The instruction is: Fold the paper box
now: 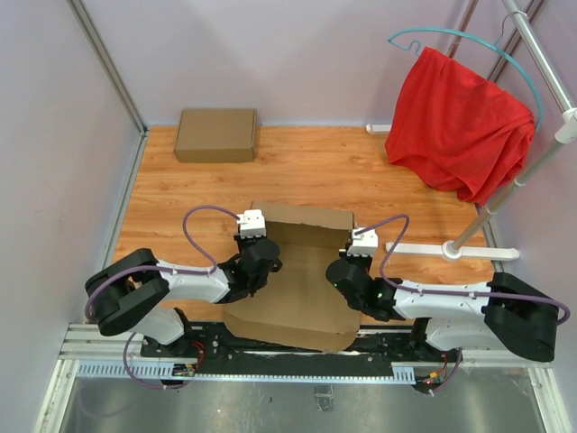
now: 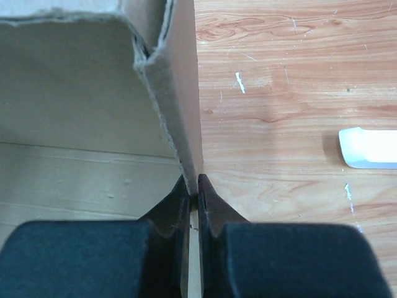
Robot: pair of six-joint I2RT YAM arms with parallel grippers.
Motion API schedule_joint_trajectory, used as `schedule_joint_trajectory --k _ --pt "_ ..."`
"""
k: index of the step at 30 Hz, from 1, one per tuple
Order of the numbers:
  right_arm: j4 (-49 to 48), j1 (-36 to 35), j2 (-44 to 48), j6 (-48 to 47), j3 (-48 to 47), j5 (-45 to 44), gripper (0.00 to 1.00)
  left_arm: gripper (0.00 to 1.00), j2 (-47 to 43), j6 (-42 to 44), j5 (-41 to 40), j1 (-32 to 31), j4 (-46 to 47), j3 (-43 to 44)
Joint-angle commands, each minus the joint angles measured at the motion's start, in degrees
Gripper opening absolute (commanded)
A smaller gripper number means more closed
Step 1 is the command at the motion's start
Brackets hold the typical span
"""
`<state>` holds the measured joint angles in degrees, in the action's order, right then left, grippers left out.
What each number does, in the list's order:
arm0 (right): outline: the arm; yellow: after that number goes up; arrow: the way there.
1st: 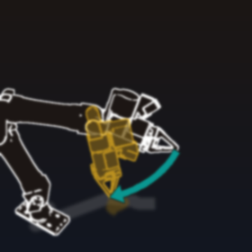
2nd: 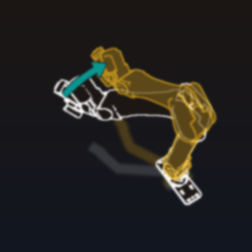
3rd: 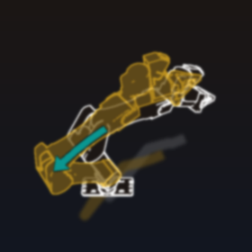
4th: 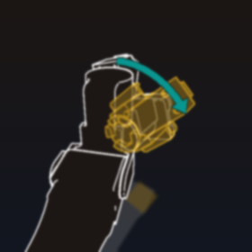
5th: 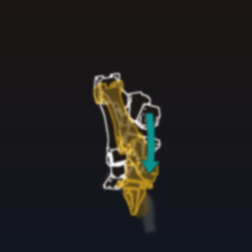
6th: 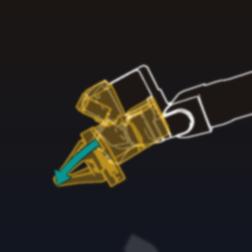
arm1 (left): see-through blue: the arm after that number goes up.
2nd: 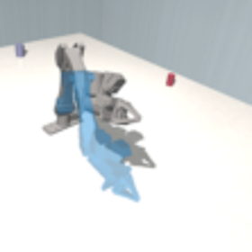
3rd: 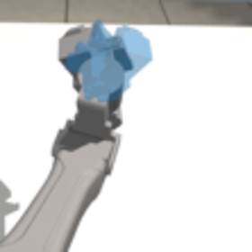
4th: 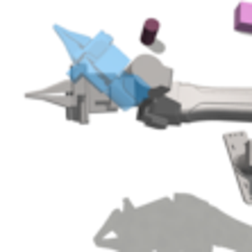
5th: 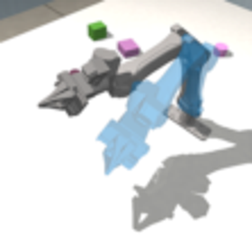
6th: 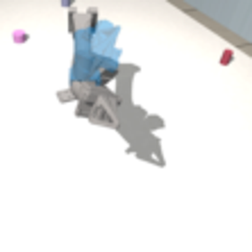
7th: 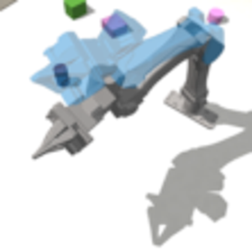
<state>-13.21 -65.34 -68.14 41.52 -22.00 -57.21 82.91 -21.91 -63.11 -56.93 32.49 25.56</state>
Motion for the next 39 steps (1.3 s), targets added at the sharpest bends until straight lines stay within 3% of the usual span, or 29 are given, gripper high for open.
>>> schedule_joint_trajectory --k 1,6,16,20,25,32,39 --pt "6.6 -0.7 0.5 3.1 -1.8 -1.9 0.01 0.27 -2.3 -1.6 -3.7 -0.6 -3.9 -0.4" --pt "10.4 -0.7 -1.2 6.2 -3.8 -3.0 0.01 0.44 -7.7 -6.2 -2.4 -1.0 -11.9 0.0" --pt "21.7 0.2 -2.2 14.9 -8.6 -3.8 0.01 0.48 -24.8 -17.2 8.9 -1.6 -35.5 1.5" --pt "27.5 3.7 -1.9 10.0 -15.0 2.0 0.01 0.48 -37.2 -19.8 15.2 -1.7 -44.6 2.5" --pt "30.0 11.4 -3.3 -1.3 -23.1 15.7 0.03 0.48 -49.3 -19.4 18.5 -1.8 -55.1 7.3" --pt "36.2 17.7 -9.4 -9.6 -33.6 29.0 0.01 0.49 -47.6 -19.3 21.5 -1.8 -65.3 16.6" --pt "35.5 17.8 -6.5 -8.0 -31.1 33.5 0.01 0.57 -42.3 -20.0 14.8 -1.7 -57.7 7.1"
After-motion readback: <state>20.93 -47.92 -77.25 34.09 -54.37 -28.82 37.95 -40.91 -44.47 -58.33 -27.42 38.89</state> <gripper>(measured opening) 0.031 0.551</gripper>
